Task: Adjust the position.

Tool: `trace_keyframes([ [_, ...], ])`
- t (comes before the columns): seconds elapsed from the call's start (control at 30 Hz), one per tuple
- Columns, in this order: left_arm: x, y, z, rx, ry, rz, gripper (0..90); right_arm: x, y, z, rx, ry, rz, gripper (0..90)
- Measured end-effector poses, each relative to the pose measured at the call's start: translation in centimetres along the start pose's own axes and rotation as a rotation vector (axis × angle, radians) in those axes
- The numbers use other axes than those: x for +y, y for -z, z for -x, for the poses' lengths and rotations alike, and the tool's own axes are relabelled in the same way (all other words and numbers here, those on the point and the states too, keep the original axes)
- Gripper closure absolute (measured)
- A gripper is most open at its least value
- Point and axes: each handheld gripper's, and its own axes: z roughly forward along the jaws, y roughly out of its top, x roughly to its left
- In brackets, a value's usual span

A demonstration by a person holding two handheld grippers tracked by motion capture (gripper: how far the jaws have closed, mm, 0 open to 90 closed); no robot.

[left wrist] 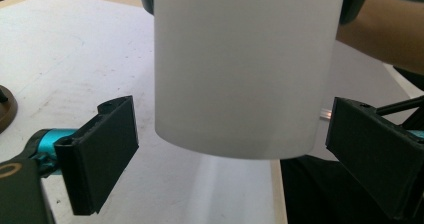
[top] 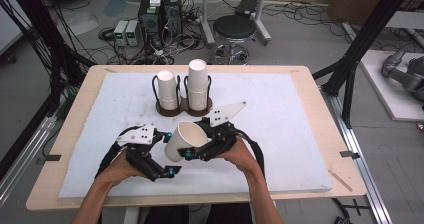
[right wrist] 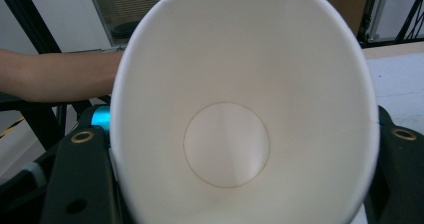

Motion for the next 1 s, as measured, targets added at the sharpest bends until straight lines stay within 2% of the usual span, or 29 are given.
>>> trace_keyframes([
  [0.07, -0.1, 0.0, 0.0, 0.019, 0.003, -0.003, 6.5, 0.0, 0.1, 0.0, 0.004, 0.002, 0.000, 31.8],
  [0.1, -0.1, 0.0, -0.1, 0.011, 0.005, -0.003, 6.5, 0.0, 0.1, -0.1, -0.002, 0.002, -0.001, 31.8],
  [0.37, -0.2, 0.5, -0.1, 0.038, 0.008, 0.000, 6.5, 0.1, 0.4, 0.0, -0.008, 0.006, 0.000, 31.8],
  [0.5, -0.4, 1.0, -0.2, 0.066, 0.016, -0.004, 6.5, 0.1, 0.5, -0.1, -0.020, 0.005, -0.007, 31.8],
  [0.67, -0.8, 1.9, -0.3, 0.182, 0.015, -0.023, 6.5, 0.1, 0.8, -0.2, -0.034, 0.004, -0.007, 31.8],
  [0.73, -1.1, 2.3, -0.3, 0.206, 0.018, -0.043, 6.5, 0.1, 0.8, -0.2, -0.049, 0.014, -0.011, 31.9],
  [0.8, -1.5, 2.7, -0.3, 0.251, 0.004, -0.066, 6.5, 0.1, 0.9, -0.2, -0.063, 0.012, -0.013, 31.8],
  [1.0, -3.2, 4.2, -0.7, 0.343, 0.031, -0.056, 6.6, 0.0, 1.4, -0.2, -0.108, 0.004, -0.011, 31.8],
])
